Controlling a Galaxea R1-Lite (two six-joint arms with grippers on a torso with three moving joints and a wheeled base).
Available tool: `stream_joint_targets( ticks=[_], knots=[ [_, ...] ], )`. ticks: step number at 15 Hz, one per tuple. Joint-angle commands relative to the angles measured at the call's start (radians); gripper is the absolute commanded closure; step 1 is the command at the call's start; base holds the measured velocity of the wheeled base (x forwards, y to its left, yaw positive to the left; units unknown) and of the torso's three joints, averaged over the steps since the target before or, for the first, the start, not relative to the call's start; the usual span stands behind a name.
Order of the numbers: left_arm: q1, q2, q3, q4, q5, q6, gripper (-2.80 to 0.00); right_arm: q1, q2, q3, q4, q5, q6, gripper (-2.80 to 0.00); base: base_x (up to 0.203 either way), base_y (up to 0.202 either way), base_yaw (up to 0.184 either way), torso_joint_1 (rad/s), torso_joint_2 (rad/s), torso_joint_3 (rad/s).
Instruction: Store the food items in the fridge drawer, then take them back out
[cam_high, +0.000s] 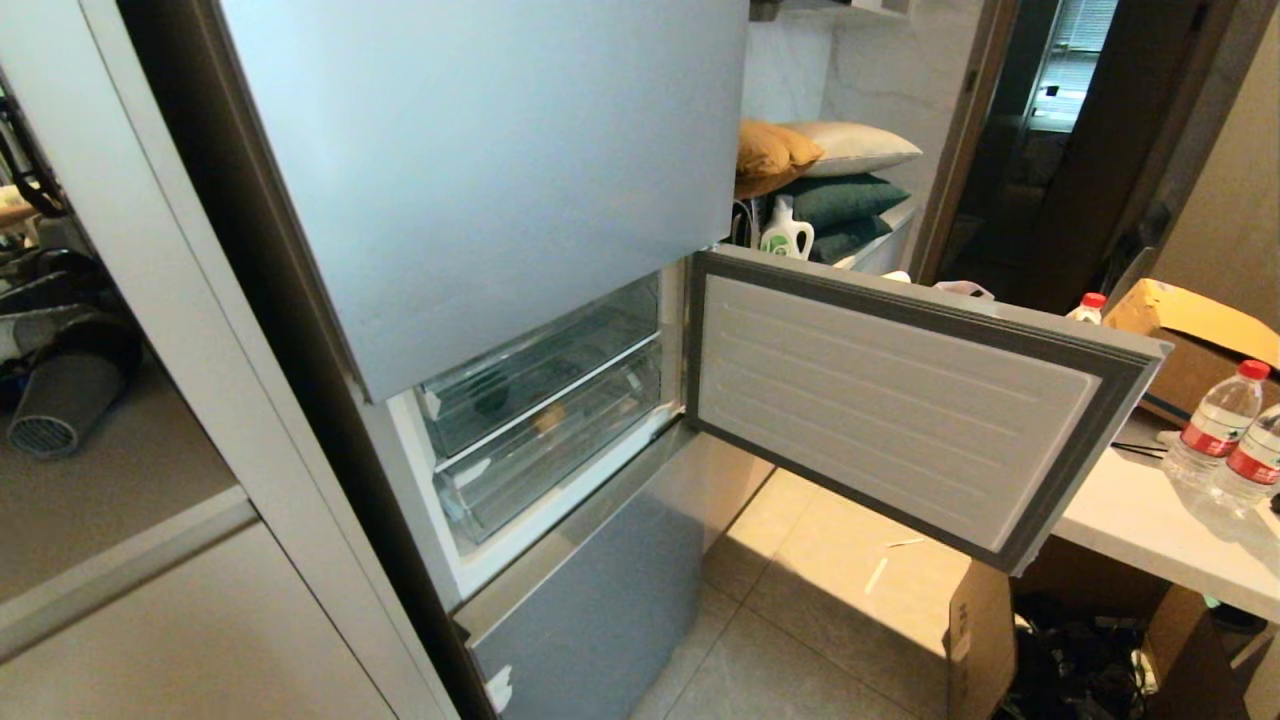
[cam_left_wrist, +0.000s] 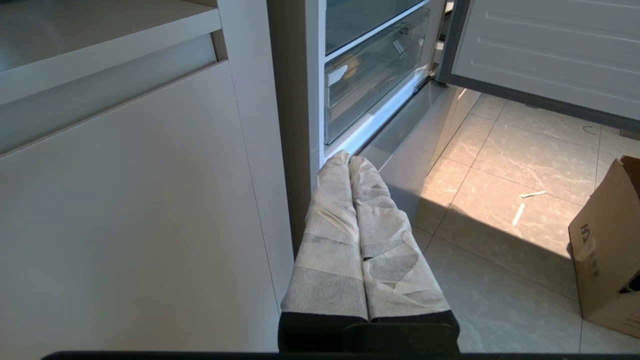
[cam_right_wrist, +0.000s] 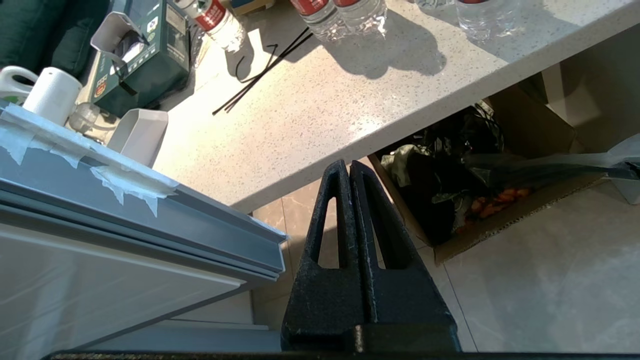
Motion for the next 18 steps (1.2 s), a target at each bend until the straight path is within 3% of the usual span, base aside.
stream_joint_targets(
  ticks=[1, 5, 11, 18],
  knots=[
    [0.0, 0.0, 0.011, 0.0, 0.0, 0.0, 0.0, -0.001, 0.019, -0.003, -0.012, 0.001, 0.004, 0.0, 0.0, 0.0, 0.0, 0.0, 0.0, 0.0],
    [0.0, 0.0, 0.011, 0.0, 0.0, 0.0, 0.0, 0.01, 0.086, -0.09, -0.012, 0.004, 0.008, 0.0, 0.0, 0.0, 0.0, 0.0, 0.0, 0.0],
    [0.0, 0.0, 0.011, 0.0, 0.0, 0.0, 0.0, 0.091, 0.12, -0.095, -0.012, 0.006, -0.004, 0.0, 0.0, 0.0, 0.0, 0.0, 0.0, 0.0],
    [0.0, 0.0, 0.011, 0.0, 0.0, 0.0, 0.0, 0.097, 0.132, -0.079, -0.012, 0.001, -0.008, 0.0, 0.0, 0.0, 0.0, 0.0, 0.0, 0.0]
  ],
)
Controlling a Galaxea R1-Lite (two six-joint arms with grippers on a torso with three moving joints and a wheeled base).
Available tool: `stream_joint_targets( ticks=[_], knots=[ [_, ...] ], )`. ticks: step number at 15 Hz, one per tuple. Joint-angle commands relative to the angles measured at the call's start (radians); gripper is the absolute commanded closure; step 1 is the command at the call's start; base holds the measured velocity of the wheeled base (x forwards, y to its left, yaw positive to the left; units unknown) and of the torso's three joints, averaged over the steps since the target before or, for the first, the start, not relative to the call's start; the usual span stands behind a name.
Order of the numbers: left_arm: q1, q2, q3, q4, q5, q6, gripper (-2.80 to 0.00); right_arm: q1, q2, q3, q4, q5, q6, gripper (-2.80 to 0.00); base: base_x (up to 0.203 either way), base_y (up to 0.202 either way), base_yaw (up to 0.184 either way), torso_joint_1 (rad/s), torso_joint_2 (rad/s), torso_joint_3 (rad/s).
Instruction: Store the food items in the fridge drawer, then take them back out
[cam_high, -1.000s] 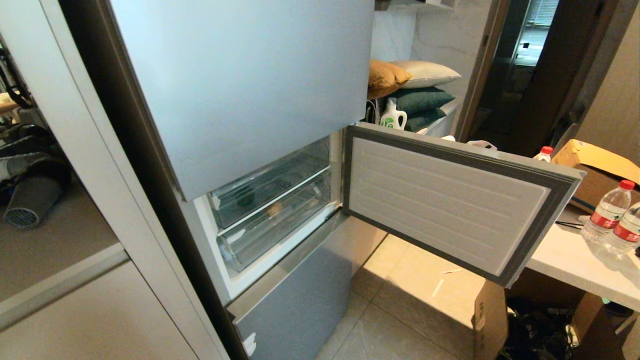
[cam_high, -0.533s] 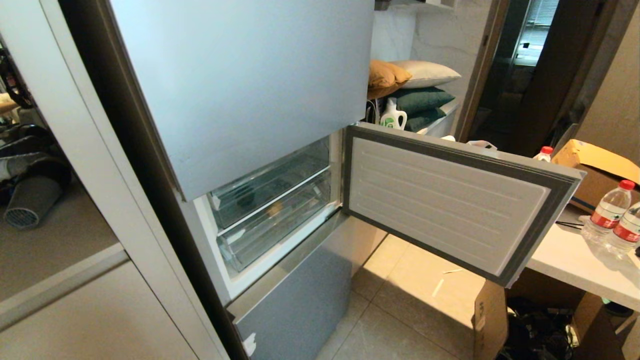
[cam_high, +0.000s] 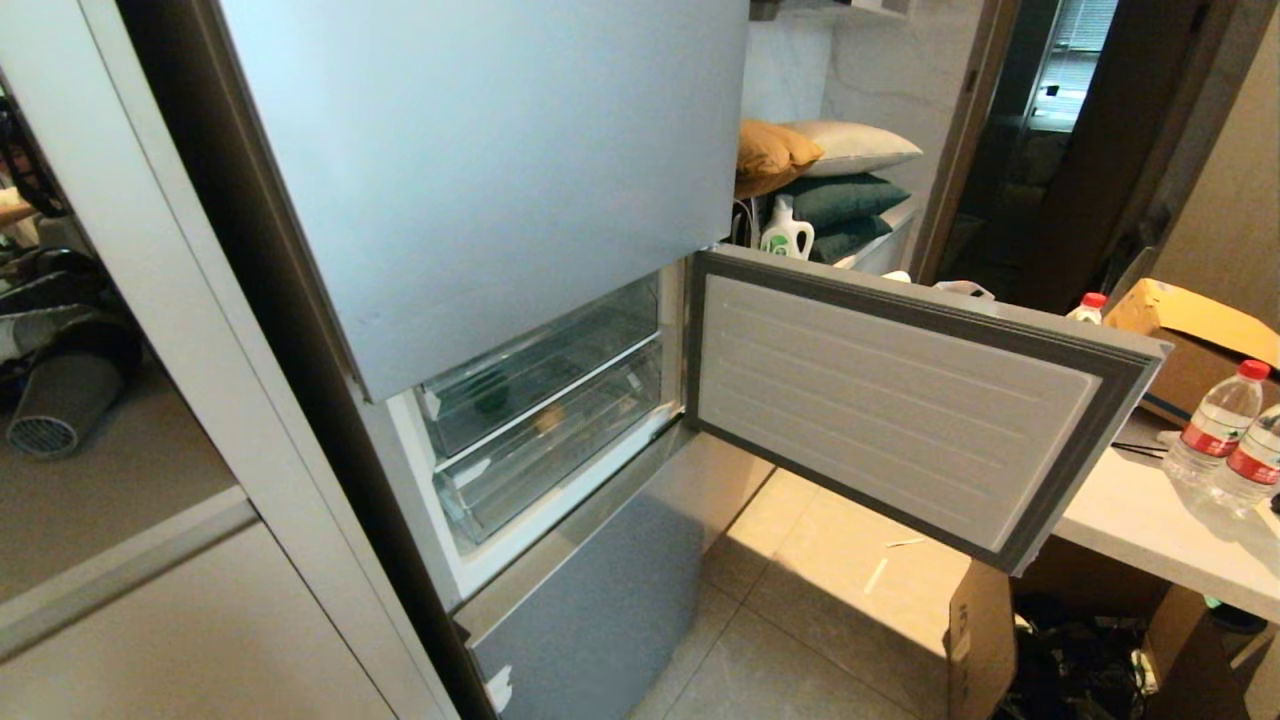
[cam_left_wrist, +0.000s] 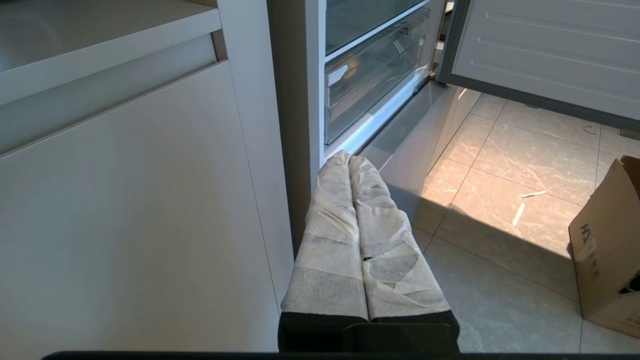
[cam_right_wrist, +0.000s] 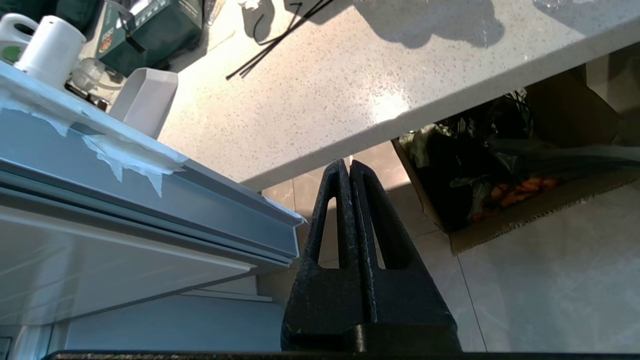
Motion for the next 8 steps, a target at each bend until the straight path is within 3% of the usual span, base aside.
stream_joint_targets(
  ticks=[1, 5, 8],
  knots=[
    [0.0, 0.0, 0.011, -0.001, 0.0, 0.0, 0.0, 0.0, 0.0, 0.006, -0.005, 0.001, 0.003, 0.0, 0.0, 0.0, 0.0, 0.0, 0.0, 0.0],
    [0.0, 0.0, 0.011, -0.001, 0.0, 0.0, 0.0, 0.002, -0.01, 0.013, -0.005, 0.001, 0.005, 0.0, 0.0, 0.0, 0.0, 0.0, 0.0, 0.0],
    [0.0, 0.0, 0.011, -0.001, 0.0, 0.0, 0.0, -0.005, 0.02, -0.061, -0.005, 0.001, 0.001, 0.0, 0.0, 0.0, 0.0, 0.0, 0.0, 0.0]
  ],
)
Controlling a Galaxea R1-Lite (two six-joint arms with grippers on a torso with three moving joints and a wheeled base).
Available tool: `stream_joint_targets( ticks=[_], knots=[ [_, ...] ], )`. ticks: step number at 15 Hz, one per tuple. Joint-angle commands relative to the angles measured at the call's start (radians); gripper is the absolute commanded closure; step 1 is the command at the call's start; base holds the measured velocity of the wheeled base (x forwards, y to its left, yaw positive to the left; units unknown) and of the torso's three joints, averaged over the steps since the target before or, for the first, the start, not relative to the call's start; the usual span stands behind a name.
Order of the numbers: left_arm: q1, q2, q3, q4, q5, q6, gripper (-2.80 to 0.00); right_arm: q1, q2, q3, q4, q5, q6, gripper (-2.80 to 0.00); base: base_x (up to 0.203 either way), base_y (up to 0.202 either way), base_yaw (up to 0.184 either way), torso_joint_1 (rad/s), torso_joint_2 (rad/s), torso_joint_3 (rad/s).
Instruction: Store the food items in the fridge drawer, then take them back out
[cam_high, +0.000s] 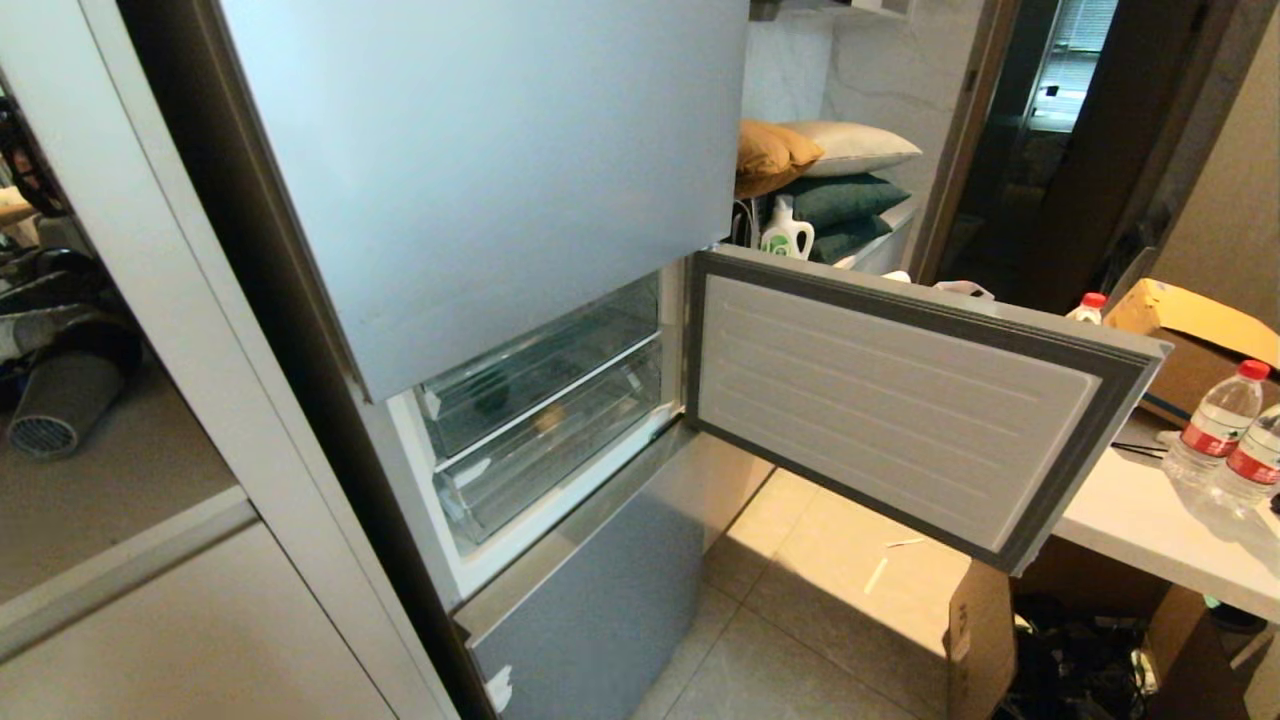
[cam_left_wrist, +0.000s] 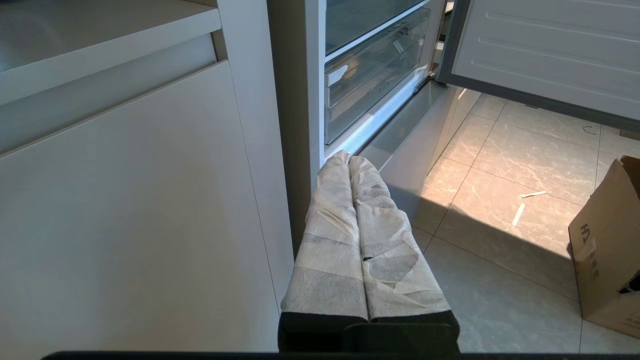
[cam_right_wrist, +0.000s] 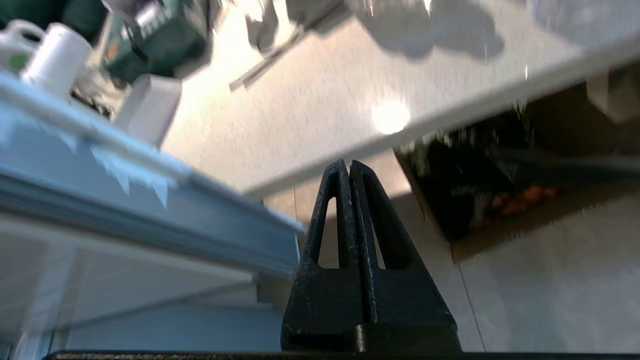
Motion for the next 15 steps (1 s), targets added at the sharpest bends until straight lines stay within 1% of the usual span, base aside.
stream_joint_targets(
  ticks=[1, 3, 6, 7, 9, 12, 15],
  knots=[
    [0.0, 0.0, 0.011, 0.0, 0.0, 0.0, 0.0, -0.002, 0.05, -0.074, -0.008, 0.002, -0.003, 0.0, 0.0, 0.0, 0.0, 0.0, 0.0, 0.0],
    [0.0, 0.0, 0.011, 0.0, 0.0, 0.0, 0.0, 0.001, 0.113, -0.138, -0.008, 0.011, -0.041, 0.0, 0.0, 0.0, 0.0, 0.0, 0.0, 0.0],
    [0.0, 0.0, 0.011, 0.0, 0.0, 0.0, 0.0, 0.009, 0.183, -0.271, -0.009, 0.088, -0.057, 0.0, 0.0, 0.0, 0.0, 0.0, 0.0, 0.0],
    [0.0, 0.0, 0.011, 0.0, 0.0, 0.0, 0.0, 0.02, 0.208, -0.317, -0.008, 0.101, -0.059, 0.0, 0.0, 0.0, 0.0, 0.0, 0.0, 0.0],
    [0.0, 0.0, 0.011, 0.0, 0.001, 0.0, 0.0, 0.079, 0.243, -0.364, -0.009, 0.107, -0.074, 0.0, 0.0, 0.0, 0.0, 0.0, 0.0, 0.0],
    [0.0, 0.0, 0.011, 0.0, 0.0, 0.0, 0.0, 0.178, 0.282, -0.379, -0.013, 0.107, -0.102, 0.0, 0.0, 0.0, 0.0, 0.0, 0.0, 0.0],
    [0.0, 0.0, 0.011, 0.0, 0.0, 0.0, 0.0, 0.198, 0.319, -0.439, -0.014, 0.107, -0.109, 0.0, 0.0, 0.0, 0.0, 0.0, 0.0, 0.0]
  ],
)
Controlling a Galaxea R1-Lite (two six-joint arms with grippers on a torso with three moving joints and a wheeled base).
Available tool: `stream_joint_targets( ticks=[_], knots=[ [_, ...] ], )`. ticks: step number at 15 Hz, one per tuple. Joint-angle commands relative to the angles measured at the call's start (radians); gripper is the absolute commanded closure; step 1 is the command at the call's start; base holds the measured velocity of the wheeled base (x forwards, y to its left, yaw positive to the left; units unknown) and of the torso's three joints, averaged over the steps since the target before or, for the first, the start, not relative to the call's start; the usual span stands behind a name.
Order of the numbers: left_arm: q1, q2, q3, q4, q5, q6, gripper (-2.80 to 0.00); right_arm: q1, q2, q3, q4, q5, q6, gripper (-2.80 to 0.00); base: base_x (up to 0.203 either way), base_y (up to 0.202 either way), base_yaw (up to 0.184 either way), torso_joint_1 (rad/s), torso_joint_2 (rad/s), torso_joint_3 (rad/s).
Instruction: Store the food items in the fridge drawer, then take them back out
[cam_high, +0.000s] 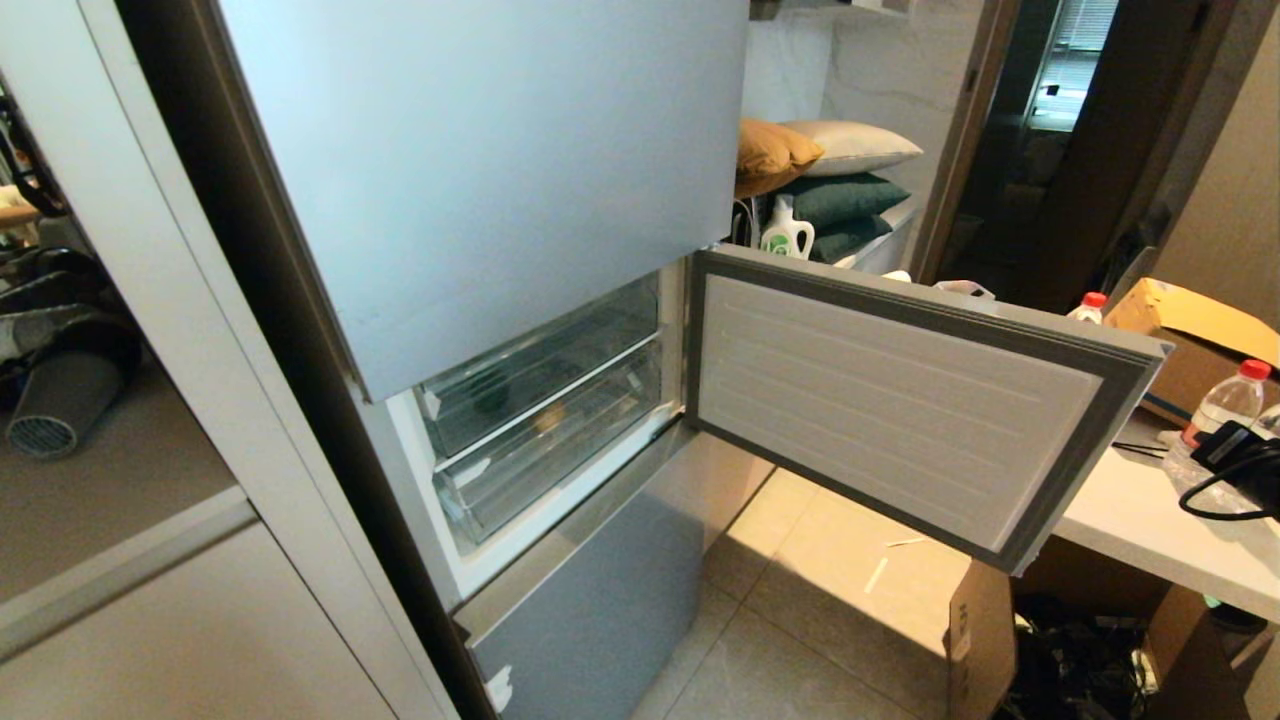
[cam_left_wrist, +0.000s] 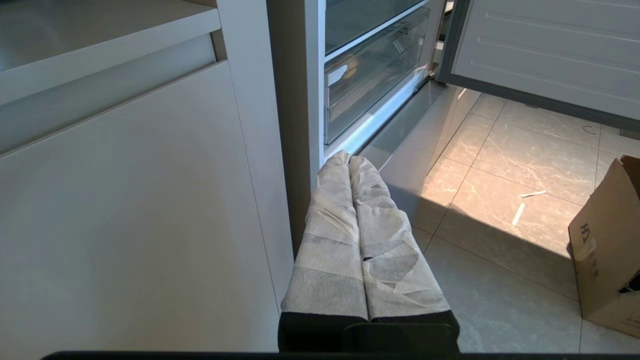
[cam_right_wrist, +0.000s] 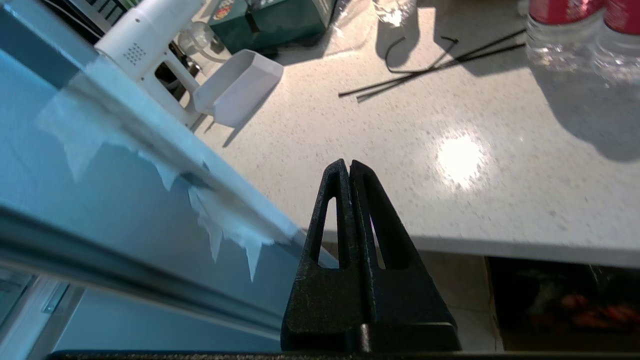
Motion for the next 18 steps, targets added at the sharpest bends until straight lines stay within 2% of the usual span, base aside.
stream_joint_targets(
  ticks=[1, 6, 9, 12, 18],
  knots=[
    [0.0, 0.0, 0.011, 0.0, 0.0, 0.0, 0.0, 0.011, 0.041, -0.051, -0.005, 0.001, 0.0, 0.0, 0.0, 0.0, 0.0, 0.0, 0.0, 0.0],
    [0.0, 0.0, 0.011, 0.0, 0.001, 0.0, 0.0, 0.011, 0.097, -0.153, -0.002, 0.004, -0.011, 0.0, 0.0, 0.0, 0.0, 0.0, 0.0, 0.0],
    [0.0, 0.0, 0.011, 0.0, 0.0, 0.0, 0.0, 0.011, 0.139, -0.225, -0.003, 0.058, -0.014, 0.0, 0.0, 0.0, 0.0, 0.0, 0.0, 0.0],
    [0.0, 0.0, 0.011, 0.0, 0.0, 0.0, 0.0, 0.017, 0.157, -0.256, -0.004, 0.117, -0.014, 0.0, 0.0, 0.0, 0.0, 0.0, 0.0, 0.0],
    [0.0, 0.0, 0.011, 0.0, 0.0, 0.0, 0.0, 0.081, 0.168, -0.273, -0.005, 0.12, -0.014, 0.0, 0.0, 0.0, 0.0, 0.0, 0.0, 0.0]
  ],
)
